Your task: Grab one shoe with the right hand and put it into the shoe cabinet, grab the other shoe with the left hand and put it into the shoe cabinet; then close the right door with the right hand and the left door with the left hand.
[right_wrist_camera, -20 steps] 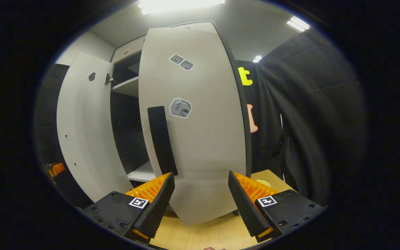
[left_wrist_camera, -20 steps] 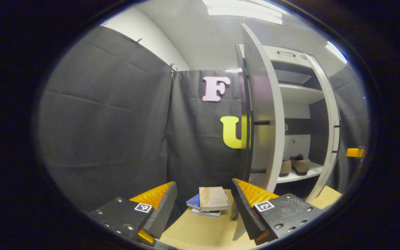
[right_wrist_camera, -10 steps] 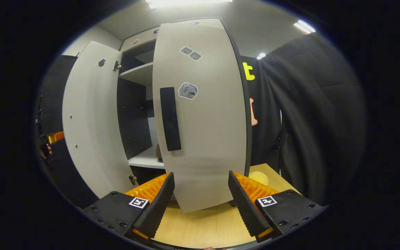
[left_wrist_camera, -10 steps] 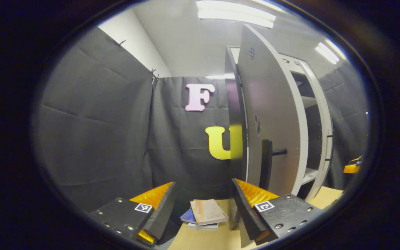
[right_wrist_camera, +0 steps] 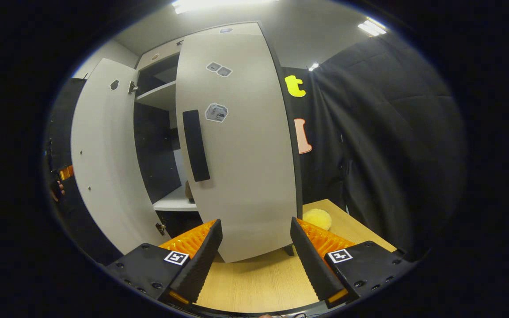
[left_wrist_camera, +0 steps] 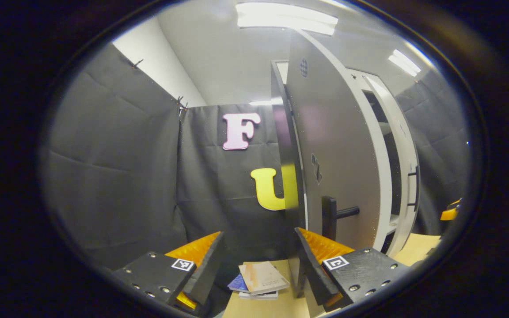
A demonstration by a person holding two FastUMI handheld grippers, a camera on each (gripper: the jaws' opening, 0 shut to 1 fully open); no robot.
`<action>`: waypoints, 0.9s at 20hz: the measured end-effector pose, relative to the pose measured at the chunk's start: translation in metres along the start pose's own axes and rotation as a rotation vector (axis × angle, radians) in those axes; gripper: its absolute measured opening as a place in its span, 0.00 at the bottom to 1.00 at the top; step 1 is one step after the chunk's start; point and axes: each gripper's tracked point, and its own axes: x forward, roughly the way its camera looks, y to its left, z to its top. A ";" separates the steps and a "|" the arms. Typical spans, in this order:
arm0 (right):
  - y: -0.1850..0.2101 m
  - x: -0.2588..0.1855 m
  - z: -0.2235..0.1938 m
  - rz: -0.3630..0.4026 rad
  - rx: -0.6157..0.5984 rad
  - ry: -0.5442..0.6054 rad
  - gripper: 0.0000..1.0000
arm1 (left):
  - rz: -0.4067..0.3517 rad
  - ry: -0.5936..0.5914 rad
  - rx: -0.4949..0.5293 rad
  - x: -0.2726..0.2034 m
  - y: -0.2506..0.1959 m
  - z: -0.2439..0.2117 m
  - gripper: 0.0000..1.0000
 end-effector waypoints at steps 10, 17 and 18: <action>-0.008 0.008 -0.001 0.006 0.033 -0.014 0.98 | -0.026 0.028 -0.052 0.008 -0.018 0.004 0.97; -0.018 0.023 0.000 0.043 0.028 -0.002 0.98 | -0.053 0.022 -0.123 0.007 -0.092 0.005 0.97; -0.023 0.027 0.001 0.050 0.031 0.001 0.98 | -0.045 0.018 -0.132 0.009 -0.101 0.005 0.97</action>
